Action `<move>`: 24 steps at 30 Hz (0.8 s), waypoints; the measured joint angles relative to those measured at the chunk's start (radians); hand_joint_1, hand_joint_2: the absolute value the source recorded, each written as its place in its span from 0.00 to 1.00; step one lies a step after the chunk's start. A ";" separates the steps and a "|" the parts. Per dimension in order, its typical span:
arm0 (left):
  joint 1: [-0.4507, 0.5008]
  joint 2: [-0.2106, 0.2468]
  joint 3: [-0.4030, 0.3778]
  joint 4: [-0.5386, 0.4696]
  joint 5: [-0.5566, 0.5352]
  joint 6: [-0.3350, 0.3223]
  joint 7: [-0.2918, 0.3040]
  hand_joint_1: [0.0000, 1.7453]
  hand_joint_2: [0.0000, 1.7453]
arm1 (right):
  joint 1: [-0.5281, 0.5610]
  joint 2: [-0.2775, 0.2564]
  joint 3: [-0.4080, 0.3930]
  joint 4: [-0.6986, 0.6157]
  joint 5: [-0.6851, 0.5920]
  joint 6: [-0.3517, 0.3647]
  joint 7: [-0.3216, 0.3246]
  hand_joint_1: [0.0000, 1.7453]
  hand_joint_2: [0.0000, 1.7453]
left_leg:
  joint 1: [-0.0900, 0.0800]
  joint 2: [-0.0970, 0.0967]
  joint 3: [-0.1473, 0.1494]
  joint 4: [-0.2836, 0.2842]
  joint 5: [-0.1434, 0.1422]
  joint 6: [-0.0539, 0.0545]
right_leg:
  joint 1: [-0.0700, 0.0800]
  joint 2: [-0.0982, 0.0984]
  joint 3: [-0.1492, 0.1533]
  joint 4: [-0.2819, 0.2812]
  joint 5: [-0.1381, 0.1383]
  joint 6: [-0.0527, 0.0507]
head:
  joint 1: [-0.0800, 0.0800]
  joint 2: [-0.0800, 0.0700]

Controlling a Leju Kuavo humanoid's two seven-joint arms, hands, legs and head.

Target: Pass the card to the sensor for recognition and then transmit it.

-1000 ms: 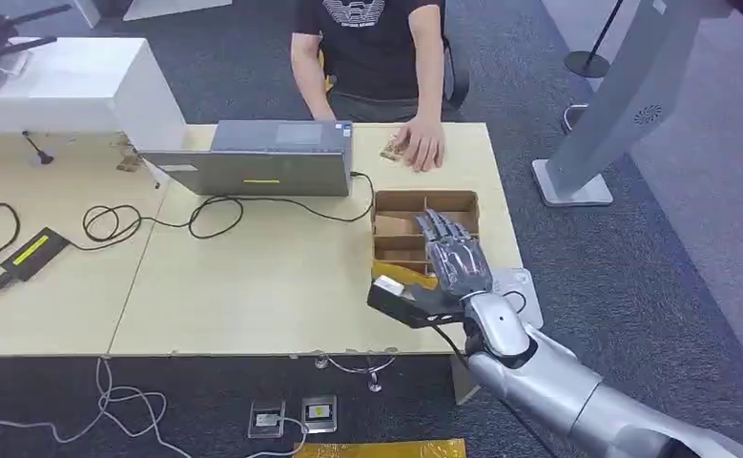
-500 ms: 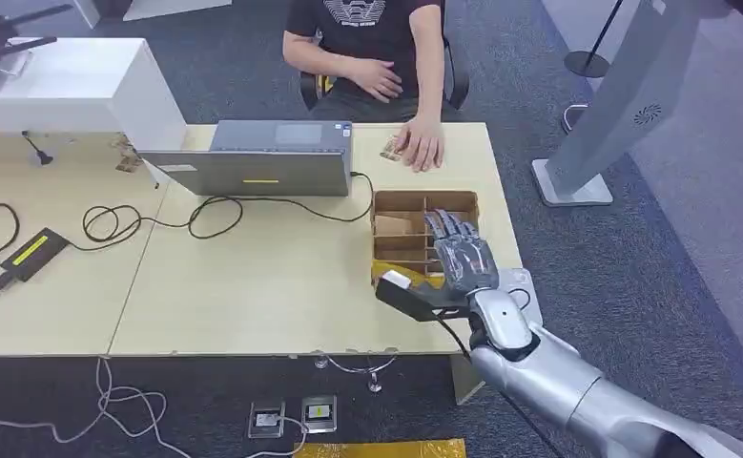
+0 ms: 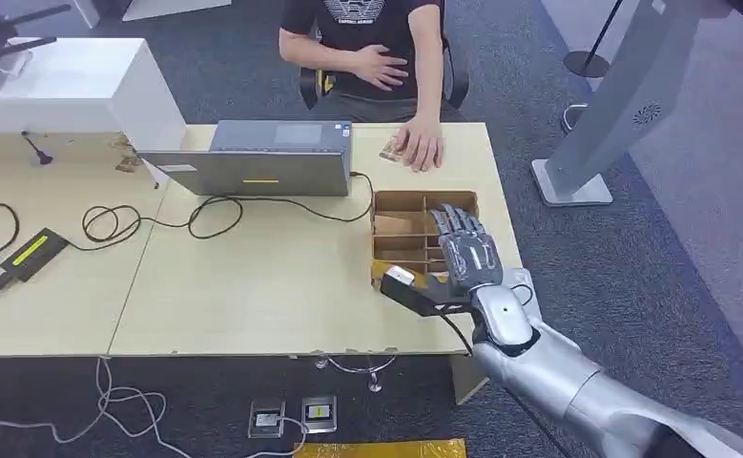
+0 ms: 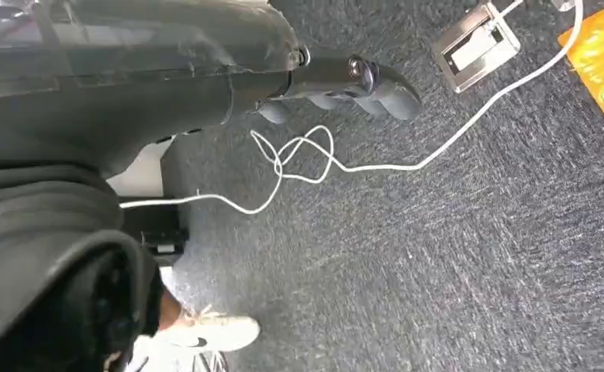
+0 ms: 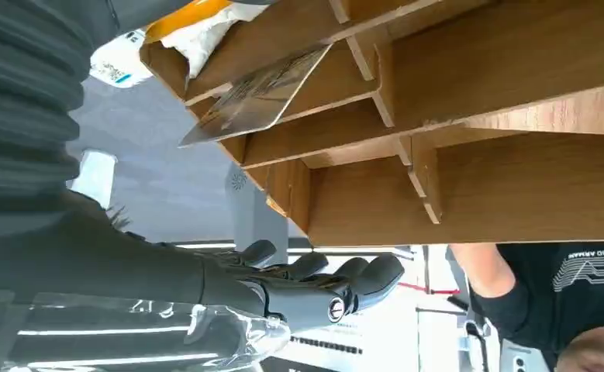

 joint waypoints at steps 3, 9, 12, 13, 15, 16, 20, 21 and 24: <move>-0.003 0.000 -0.010 0.000 -0.003 0.000 0.000 0.00 0.00 | -0.003 0.000 0.004 0.012 0.005 -0.009 0.003 0.00 1.00 | 0.000 0.000 0.000 0.000 0.000 0.000 | 0.000 0.000 0.000 0.000 0.000 0.000 | 0.000 0.000; -0.011 0.000 -0.034 0.000 -0.010 -0.002 0.000 0.00 0.00 | -0.012 0.000 0.005 0.029 0.021 -0.025 0.014 0.00 1.00 | 0.000 0.000 0.000 0.000 0.000 0.000 | 0.000 0.000 0.000 0.000 0.000 0.000 | 0.000 0.000; -0.015 0.000 -0.050 -0.001 -0.018 -0.002 -0.003 0.00 0.00 | -0.015 0.000 0.009 0.040 0.022 -0.023 0.018 0.00 1.00 | 0.000 0.000 0.000 0.000 0.000 0.000 | 0.000 0.000 0.000 0.000 0.000 0.000 | 0.000 0.000; -0.016 0.000 -0.057 -0.002 -0.023 -0.002 -0.005 0.00 0.00 | -0.017 0.000 0.009 0.045 0.022 -0.023 0.018 0.00 1.00 | 0.000 0.000 0.000 0.000 0.000 0.000 | 0.000 0.000 0.000 0.000 0.000 0.000 | 0.000 0.000; -0.016 0.000 -0.066 -0.002 -0.028 -0.002 -0.006 0.00 0.00 | -0.022 0.001 0.010 0.055 0.021 -0.024 0.016 0.00 1.00 | 0.000 0.000 0.000 0.000 0.000 0.000 | 0.000 0.000 0.000 0.000 0.000 0.000 | 0.000 0.000; -0.017 0.000 -0.073 -0.002 -0.031 -0.001 -0.006 0.00 0.00 | -0.024 0.002 0.010 0.061 0.021 -0.026 0.014 0.00 1.00 | 0.000 0.000 0.000 0.000 0.000 0.000 | 0.000 0.000 0.000 0.000 0.000 0.000 | 0.000 0.000; -0.022 0.000 -0.099 -0.003 -0.046 0.004 -0.011 0.00 0.00 | -0.035 0.006 0.009 0.083 0.016 -0.030 0.012 0.00 1.00 | 0.000 0.000 0.000 0.000 0.000 0.000 | 0.000 0.000 0.000 0.000 0.000 0.000 | 0.000 0.000; -0.023 0.000 -0.103 -0.003 -0.048 0.005 -0.012 0.00 0.00 | -0.037 0.006 0.009 0.085 0.016 -0.031 0.011 0.00 1.00 | 0.000 0.000 0.000 0.000 0.000 0.000 | 0.000 0.000 0.000 0.000 0.000 0.000 | 0.000 0.000; -0.021 0.000 -0.119 -0.003 -0.055 0.005 -0.013 0.00 0.00 | -0.045 0.008 0.009 0.098 0.016 -0.033 0.011 0.00 1.00 | 0.000 0.000 0.000 0.000 0.000 0.000 | 0.000 0.000 0.000 0.000 0.000 0.000 | 0.000 0.000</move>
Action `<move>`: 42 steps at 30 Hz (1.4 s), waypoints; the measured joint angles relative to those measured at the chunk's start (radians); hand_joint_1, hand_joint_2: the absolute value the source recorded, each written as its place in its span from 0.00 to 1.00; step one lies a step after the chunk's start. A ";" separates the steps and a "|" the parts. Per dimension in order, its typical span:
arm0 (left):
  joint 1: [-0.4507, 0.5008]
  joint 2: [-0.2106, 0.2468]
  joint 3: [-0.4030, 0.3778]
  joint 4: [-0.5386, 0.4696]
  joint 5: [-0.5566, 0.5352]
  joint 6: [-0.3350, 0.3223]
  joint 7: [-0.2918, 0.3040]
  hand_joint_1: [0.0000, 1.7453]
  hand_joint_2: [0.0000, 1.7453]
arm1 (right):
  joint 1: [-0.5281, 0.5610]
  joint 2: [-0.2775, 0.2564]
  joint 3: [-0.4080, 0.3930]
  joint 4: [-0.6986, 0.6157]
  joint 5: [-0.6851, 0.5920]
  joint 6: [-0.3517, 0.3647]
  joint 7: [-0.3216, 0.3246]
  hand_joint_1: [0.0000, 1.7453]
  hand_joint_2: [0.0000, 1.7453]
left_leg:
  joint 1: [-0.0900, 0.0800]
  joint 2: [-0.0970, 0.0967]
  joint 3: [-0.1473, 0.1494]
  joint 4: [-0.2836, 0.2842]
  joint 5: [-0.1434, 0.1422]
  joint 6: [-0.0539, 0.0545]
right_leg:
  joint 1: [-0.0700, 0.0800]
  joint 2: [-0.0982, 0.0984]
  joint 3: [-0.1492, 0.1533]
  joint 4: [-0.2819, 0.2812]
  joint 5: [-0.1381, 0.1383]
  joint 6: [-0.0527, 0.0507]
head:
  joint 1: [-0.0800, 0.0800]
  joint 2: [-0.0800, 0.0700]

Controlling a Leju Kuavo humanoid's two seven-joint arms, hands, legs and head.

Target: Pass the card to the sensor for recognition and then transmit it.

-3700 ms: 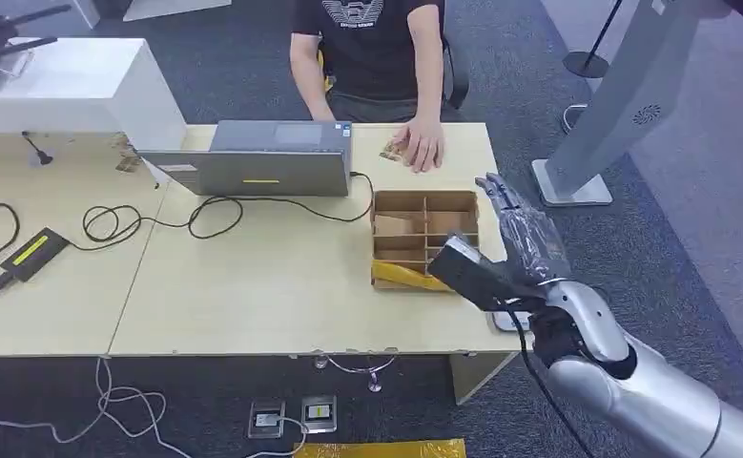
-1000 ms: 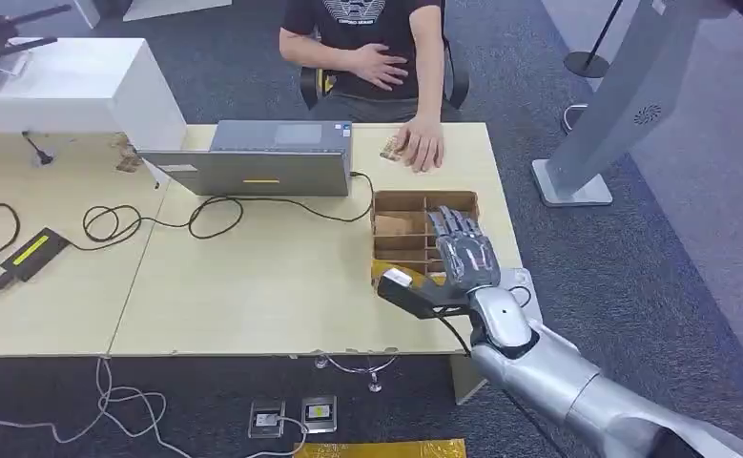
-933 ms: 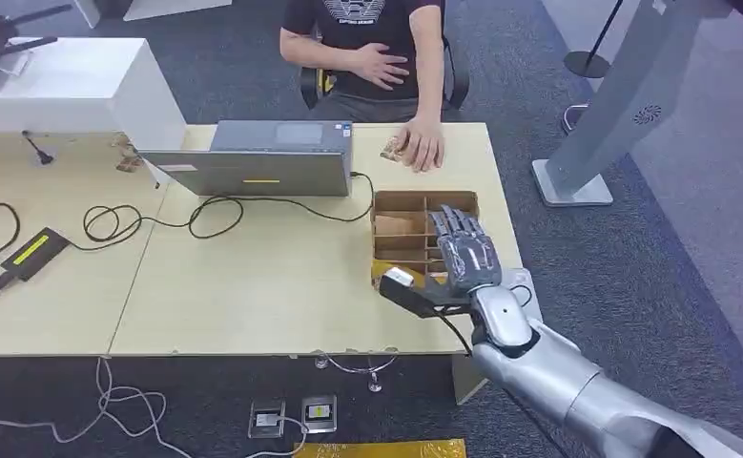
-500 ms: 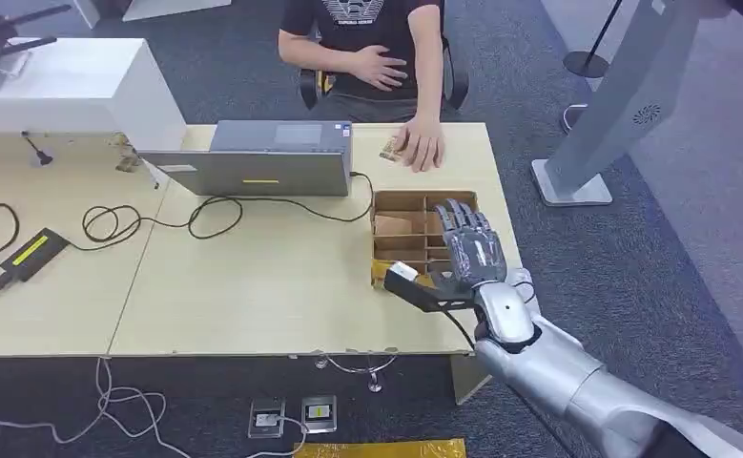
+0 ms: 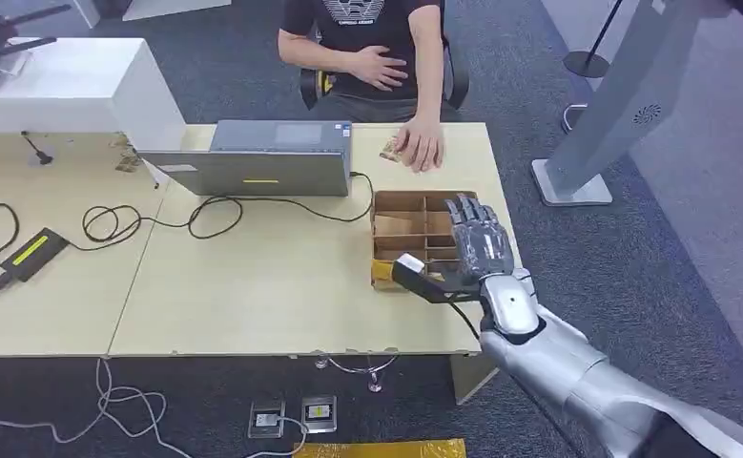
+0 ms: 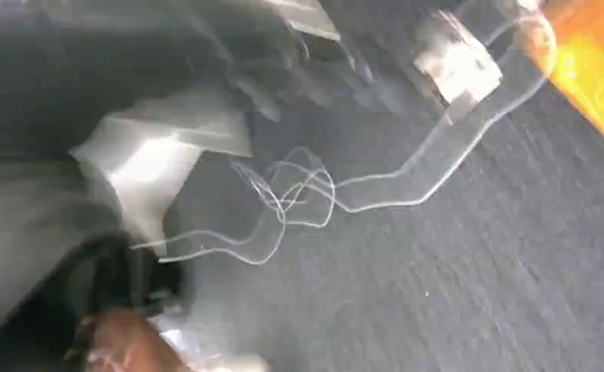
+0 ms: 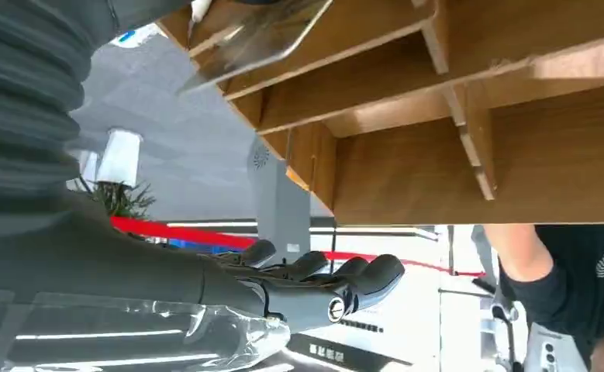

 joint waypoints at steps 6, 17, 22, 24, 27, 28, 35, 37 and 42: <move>0.011 -0.003 -0.045 0.000 -0.013 0.004 -0.019 0.00 0.00 | -0.010 0.000 0.000 0.019 -0.009 -0.005 -0.005 0.00 1.00 | 0.000 -0.001 0.000 0.000 0.000 0.000 | 0.000 -0.001 0.000 0.000 0.000 0.000 | 0.000 0.000; 0.008 -0.002 -0.099 0.000 -0.039 0.010 -0.050 0.00 0.00 | -0.015 0.003 0.000 0.029 -0.019 -0.008 0.000 0.00 1.00 | 0.001 0.000 0.000 0.000 0.000 0.000 | 0.001 0.000 0.000 0.000 0.000 0.000 | 0.000 0.000; 0.005 0.000 -0.131 0.000 -0.059 0.010 -0.071 0.00 0.00 | -0.015 0.003 0.000 0.031 -0.020 -0.006 0.002 0.00 1.00 | 0.001 0.000 0.000 0.000 0.000 0.000 | 0.001 0.000 0.000 0.000 0.000 0.000 | 0.000 0.000; 0.005 0.001 -0.139 0.000 -0.064 0.010 -0.076 0.00 0.00 | -0.015 0.003 0.000 0.032 -0.021 -0.005 0.002 0.00 1.00 | 0.001 0.000 0.000 0.000 0.000 0.000 | 0.001 0.000 0.000 0.000 0.000 0.000 | 0.000 0.000; 0.004 0.003 -0.159 0.000 -0.067 0.010 -0.079 0.00 0.00 | -0.015 0.003 0.000 0.032 -0.021 -0.004 0.002 0.00 1.00 | 0.001 0.000 0.000 0.000 0.000 0.000 | 0.001 0.000 0.000 0.000 0.000 0.000 | 0.000 0.000; 0.004 0.003 -0.162 0.000 -0.069 0.010 -0.080 0.00 0.00 | -0.015 0.003 0.000 0.033 -0.021 -0.003 0.002 0.00 1.00 | 0.001 0.000 0.000 0.000 0.000 0.000 | 0.001 0.000 0.000 0.000 0.000 0.000 | 0.000 0.000; 0.003 0.007 -0.188 0.000 -0.077 0.007 -0.101 0.00 0.00 | -0.014 0.003 0.001 0.035 -0.021 0.013 0.002 0.00 1.00 | 0.001 0.000 0.000 0.000 0.000 -0.001 | 0.001 0.000 0.000 0.000 0.000 0.000 | 0.000 0.000; 0.003 0.008 -0.196 0.000 -0.077 0.006 -0.106 0.00 0.00 | -0.013 0.003 0.002 0.035 -0.021 0.022 0.003 0.00 1.00 | 0.001 0.000 0.000 0.000 0.000 -0.001 | 0.001 0.000 0.000 0.000 0.000 0.000 | 0.000 0.000; 0.003 0.012 -0.212 0.000 -0.082 0.006 -0.121 0.00 0.00 | -0.007 0.003 0.009 0.035 -0.020 0.045 0.003 0.00 1.00 | 0.001 0.000 0.000 0.000 0.000 -0.001 | 0.001 0.000 0.000 0.000 0.000 0.000 | 0.000 0.000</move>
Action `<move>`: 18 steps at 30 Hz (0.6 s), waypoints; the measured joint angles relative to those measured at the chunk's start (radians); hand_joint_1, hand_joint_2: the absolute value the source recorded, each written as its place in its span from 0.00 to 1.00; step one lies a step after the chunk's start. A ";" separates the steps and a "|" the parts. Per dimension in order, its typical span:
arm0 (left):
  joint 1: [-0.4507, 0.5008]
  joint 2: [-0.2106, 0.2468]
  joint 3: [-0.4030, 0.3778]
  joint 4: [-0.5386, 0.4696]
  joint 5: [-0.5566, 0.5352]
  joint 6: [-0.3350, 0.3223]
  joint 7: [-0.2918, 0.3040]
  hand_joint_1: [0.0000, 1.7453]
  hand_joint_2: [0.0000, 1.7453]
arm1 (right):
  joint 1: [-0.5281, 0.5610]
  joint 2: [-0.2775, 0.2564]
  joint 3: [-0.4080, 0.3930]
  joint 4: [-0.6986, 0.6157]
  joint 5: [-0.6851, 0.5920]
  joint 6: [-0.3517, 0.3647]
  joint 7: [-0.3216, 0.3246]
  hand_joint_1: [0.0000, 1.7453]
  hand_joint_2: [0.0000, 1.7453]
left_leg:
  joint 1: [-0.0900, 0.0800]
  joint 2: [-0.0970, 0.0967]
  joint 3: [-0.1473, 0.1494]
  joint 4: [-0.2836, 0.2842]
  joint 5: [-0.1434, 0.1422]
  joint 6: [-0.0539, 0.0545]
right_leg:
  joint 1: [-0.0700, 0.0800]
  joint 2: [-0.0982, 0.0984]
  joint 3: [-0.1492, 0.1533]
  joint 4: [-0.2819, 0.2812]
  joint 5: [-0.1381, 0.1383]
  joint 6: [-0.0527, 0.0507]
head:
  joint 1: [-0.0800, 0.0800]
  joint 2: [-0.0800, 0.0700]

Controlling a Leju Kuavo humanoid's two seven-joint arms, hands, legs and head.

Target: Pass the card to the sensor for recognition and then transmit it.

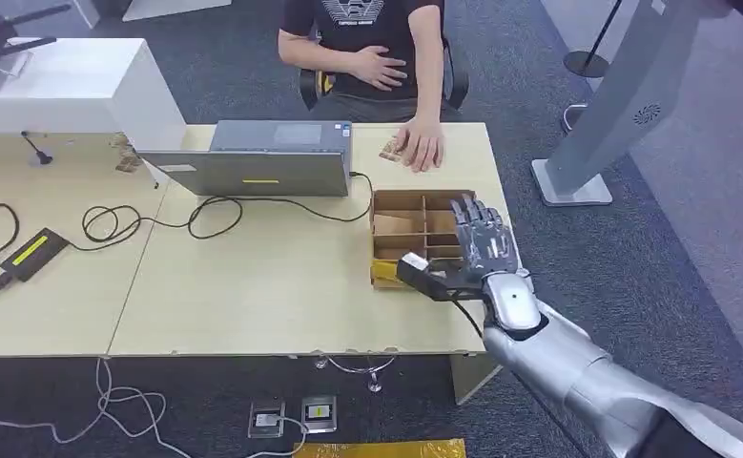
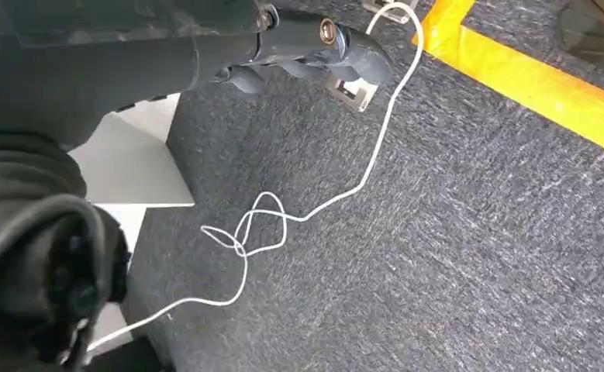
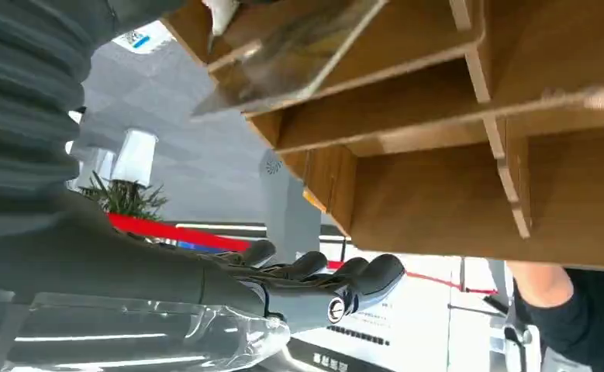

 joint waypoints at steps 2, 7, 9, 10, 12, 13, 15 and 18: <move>0.000 0.001 -0.007 0.000 -0.002 -0.002 -0.007 0.00 0.00 | 0.003 0.000 0.005 0.000 0.000 0.005 0.000 0.00 1.00 | 0.000 0.000 0.000 0.000 0.000 0.000 | 0.000 0.000 0.000 0.000 0.000 0.000 | 0.000 0.000; 0.000 0.001 -0.024 0.000 0.001 -0.012 -0.021 0.00 0.00 | 0.005 0.000 0.009 0.000 -0.007 0.003 -0.002 0.00 1.00 | 0.000 0.000 0.000 0.000 0.000 0.000 | 0.000 0.000 0.000 0.000 0.000 0.000 | 0.000 0.000; 0.000 0.002 -0.027 0.000 0.007 -0.017 -0.023 0.00 0.00 | 0.005 0.000 0.009 0.000 -0.010 0.003 -0.001 0.00 1.00 | 0.000 0.000 0.000 0.000 0.000 0.000 | 0.000 0.000 0.000 0.000 0.000 0.000 | 0.000 0.000; 0.000 0.003 -0.031 0.000 0.010 -0.020 -0.023 0.00 0.00 | 0.005 0.000 0.010 0.000 -0.011 0.002 -0.001 0.00 1.00 | 0.000 0.000 0.000 0.000 0.000 0.000 | 0.000 0.000 0.000 0.000 0.000 0.000 | 0.000 0.000; 0.000 0.004 -0.031 0.000 0.021 -0.027 -0.023 0.00 0.00 | 0.005 0.000 0.010 0.000 -0.013 0.001 0.002 0.00 1.00 | 0.000 0.000 0.000 0.000 0.000 0.000 | 0.000 0.000 0.000 0.000 0.000 0.000 | 0.000 0.000; 0.000 0.005 -0.032 0.000 0.024 -0.029 -0.023 0.00 0.00 | 0.005 0.000 0.010 0.000 -0.013 0.001 0.003 0.00 1.00 | 0.000 0.000 0.000 0.000 0.000 0.000 | 0.000 0.000 0.000 0.000 0.000 0.000 | 0.000 0.000; 0.000 0.005 -0.033 0.000 0.031 -0.034 -0.023 0.00 0.00 | 0.005 -0.001 0.010 0.000 -0.014 0.001 0.005 0.00 1.00 | 0.000 0.000 0.000 0.000 0.000 0.000 | 0.000 0.000 0.000 0.000 0.000 0.000 | 0.000 0.000; 0.000 0.008 -0.033 0.000 0.048 -0.044 -0.023 0.00 0.00 | 0.004 -0.004 0.010 0.000 -0.019 0.001 0.011 0.00 1.00 | 0.000 0.000 0.000 0.000 0.000 0.000 | 0.000 0.000 0.000 0.000 0.000 0.000 | 0.000 0.000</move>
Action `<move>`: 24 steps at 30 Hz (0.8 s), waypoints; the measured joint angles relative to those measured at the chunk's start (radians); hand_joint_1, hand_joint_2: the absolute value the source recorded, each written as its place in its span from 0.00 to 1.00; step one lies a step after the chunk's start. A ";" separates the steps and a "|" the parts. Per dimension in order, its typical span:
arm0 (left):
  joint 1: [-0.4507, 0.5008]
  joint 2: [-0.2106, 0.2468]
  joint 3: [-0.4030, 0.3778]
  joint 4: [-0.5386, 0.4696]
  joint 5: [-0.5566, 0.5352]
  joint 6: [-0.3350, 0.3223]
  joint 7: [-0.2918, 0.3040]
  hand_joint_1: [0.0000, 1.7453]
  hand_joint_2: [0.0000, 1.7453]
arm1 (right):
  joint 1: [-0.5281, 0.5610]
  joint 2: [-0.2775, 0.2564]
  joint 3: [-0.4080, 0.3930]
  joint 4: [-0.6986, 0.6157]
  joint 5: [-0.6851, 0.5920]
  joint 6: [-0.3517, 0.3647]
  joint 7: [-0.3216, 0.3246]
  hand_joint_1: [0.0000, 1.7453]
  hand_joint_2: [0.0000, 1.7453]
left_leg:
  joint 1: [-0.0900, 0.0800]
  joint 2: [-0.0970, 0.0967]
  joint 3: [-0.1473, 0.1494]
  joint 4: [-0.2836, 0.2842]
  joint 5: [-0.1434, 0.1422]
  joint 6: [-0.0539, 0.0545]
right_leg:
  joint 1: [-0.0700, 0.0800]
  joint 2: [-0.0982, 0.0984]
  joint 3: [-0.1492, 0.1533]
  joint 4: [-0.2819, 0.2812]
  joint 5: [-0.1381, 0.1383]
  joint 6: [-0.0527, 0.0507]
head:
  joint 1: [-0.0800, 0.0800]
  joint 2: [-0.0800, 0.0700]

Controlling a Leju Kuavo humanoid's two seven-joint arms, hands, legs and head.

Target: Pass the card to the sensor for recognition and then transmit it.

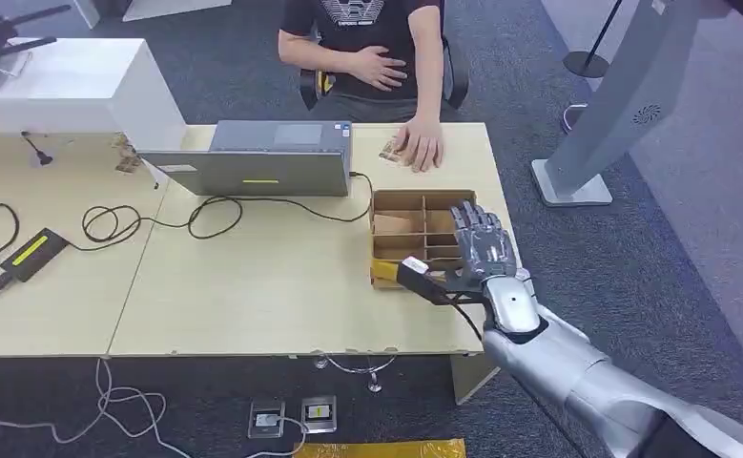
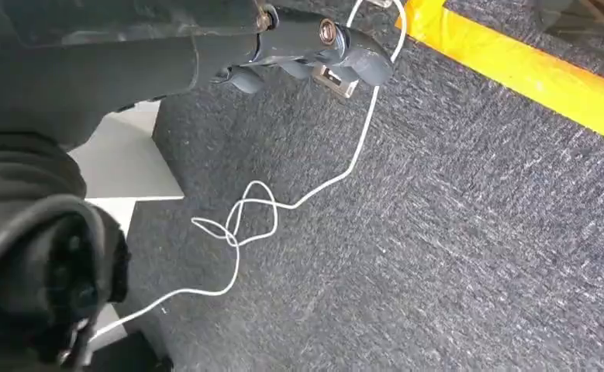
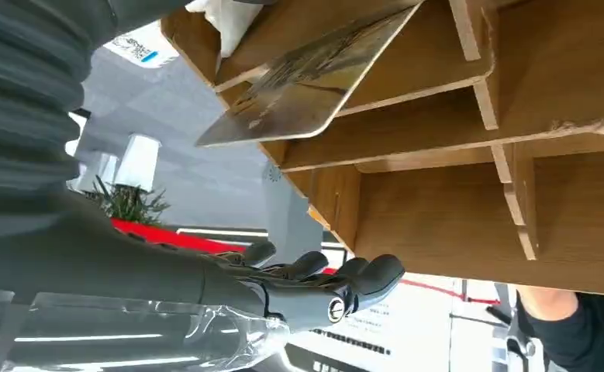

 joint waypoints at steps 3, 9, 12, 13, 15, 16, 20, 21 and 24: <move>0.000 0.002 0.000 0.000 0.021 -0.009 0.000 0.00 0.00 | 0.000 -0.003 0.000 0.000 -0.006 0.000 0.003 0.89 1.00 | 0.000 0.000 0.000 0.000 0.000 0.000 | 0.000 0.000 0.000 0.000 0.000 0.000 | 0.000 0.000; 0.001 0.007 0.000 0.000 0.060 -0.016 0.010 0.00 0.00 | 0.000 -0.010 0.008 0.000 -0.024 0.004 0.002 1.00 1.00 | 0.000 0.000 0.000 0.000 0.000 0.000 | 0.000 0.000 0.000 0.000 0.000 0.000 | 0.000 0.000; 0.002 0.009 0.000 0.000 0.077 -0.018 0.020 0.00 0.00 | 0.000 -0.011 0.010 0.000 -0.034 0.013 0.002 1.00 1.00 | 0.000 0.000 0.000 0.000 0.000 0.000 | 0.000 0.000 0.000 0.000 0.000 0.000 | 0.000 0.000; 0.003 0.010 0.000 0.000 0.087 -0.019 0.027 0.00 0.00 | -0.002 -0.011 0.010 0.000 -0.037 0.015 0.003 1.00 1.00 | 0.000 0.000 0.000 0.000 0.000 0.000 | 0.000 0.000 0.000 0.000 0.000 0.000 | 0.000 0.000; 0.003 0.010 0.001 0.000 0.103 -0.021 0.038 0.00 0.00 | -0.002 -0.011 0.011 0.000 -0.045 0.026 0.005 1.00 1.00 | 0.000 0.000 0.000 0.000 0.000 0.000 | 0.000 0.000 0.000 0.000 0.000 0.000 | 0.000 0.000; 0.004 0.010 0.001 0.000 0.109 -0.021 0.045 0.00 0.00 | -0.004 -0.011 0.011 0.000 -0.047 0.027 0.005 1.00 1.00 | 0.000 0.000 0.001 0.000 0.000 0.000 | 0.000 0.000 0.000 0.000 0.000 0.000 | 0.000 0.000; 0.004 0.011 0.002 0.000 0.119 -0.025 0.054 0.00 0.00 | -0.007 -0.013 0.012 -0.001 -0.047 0.034 0.006 1.00 1.00 | 0.000 0.000 0.001 0.000 0.000 0.000 | 0.000 0.000 0.000 0.000 0.000 0.000 | 0.000 0.000; 0.004 0.011 0.002 0.000 0.124 -0.027 0.056 0.00 0.00 | -0.007 -0.013 0.012 -0.001 -0.047 0.035 0.007 1.00 1.00 | 0.000 0.000 0.001 0.000 0.000 0.000 | 0.000 0.000 0.001 0.000 0.000 0.000 | 0.000 0.000; 0.004 0.011 0.003 0.000 0.131 -0.031 0.065 0.00 0.00 | -0.007 -0.013 0.013 -0.001 -0.047 0.041 0.007 1.00 1.00 | 0.000 0.000 0.001 0.000 0.000 0.000 | 0.000 0.000 0.001 0.000 0.000 0.000 | 0.000 0.000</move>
